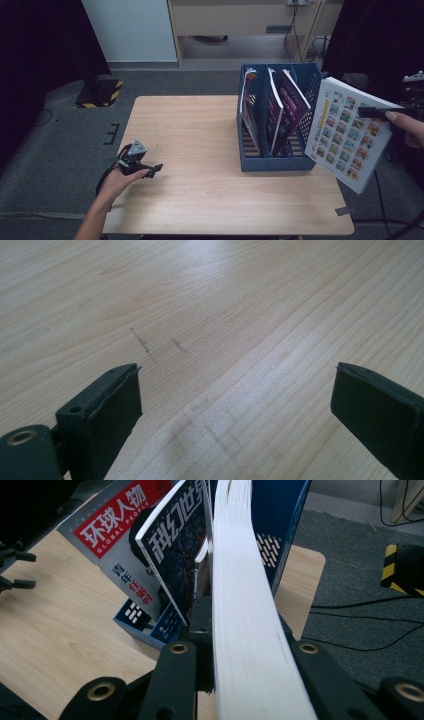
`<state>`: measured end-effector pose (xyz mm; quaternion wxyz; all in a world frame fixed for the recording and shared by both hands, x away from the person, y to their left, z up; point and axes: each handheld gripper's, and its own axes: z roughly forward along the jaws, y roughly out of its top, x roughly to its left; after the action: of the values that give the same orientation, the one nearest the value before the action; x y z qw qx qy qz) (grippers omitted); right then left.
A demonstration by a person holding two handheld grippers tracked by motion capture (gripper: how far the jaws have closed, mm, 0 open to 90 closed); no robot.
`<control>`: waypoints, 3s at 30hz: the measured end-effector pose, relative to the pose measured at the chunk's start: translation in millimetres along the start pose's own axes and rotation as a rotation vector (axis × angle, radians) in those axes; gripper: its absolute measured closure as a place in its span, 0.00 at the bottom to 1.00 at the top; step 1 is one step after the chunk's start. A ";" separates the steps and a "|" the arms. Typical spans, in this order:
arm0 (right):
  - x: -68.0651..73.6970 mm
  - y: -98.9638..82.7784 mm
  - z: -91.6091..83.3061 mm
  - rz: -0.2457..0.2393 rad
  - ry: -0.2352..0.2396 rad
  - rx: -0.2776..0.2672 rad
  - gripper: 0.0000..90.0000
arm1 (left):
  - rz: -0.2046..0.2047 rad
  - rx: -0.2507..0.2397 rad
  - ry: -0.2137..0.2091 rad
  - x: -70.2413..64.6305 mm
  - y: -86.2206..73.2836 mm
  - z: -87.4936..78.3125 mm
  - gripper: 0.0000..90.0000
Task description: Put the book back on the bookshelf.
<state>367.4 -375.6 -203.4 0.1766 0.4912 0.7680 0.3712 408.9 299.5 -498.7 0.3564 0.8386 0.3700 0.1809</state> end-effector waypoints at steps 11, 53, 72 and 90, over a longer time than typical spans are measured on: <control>-5.1 12.3 5.1 0.018 -0.020 0.002 0.82 | 0.002 -0.005 0.003 0.7 0.7 -1.5 0.06; -15.0 66.6 77.8 0.077 -0.112 0.054 0.82 | 0.006 -0.002 -0.004 0.0 1.5 -0.8 0.07; -11.7 74.3 107.4 0.074 -0.133 0.056 0.82 | 0.011 -0.002 -0.004 -0.8 1.9 0.2 0.07; -11.9 76.1 125.3 0.088 -0.141 0.054 0.82 | 0.018 0.004 -0.007 -2.3 1.8 1.3 0.07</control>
<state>499.9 -318.0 -230.9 0.2003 0.5539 0.7411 0.3223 409.0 296.3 -498.3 0.3543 0.8434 0.3614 0.1803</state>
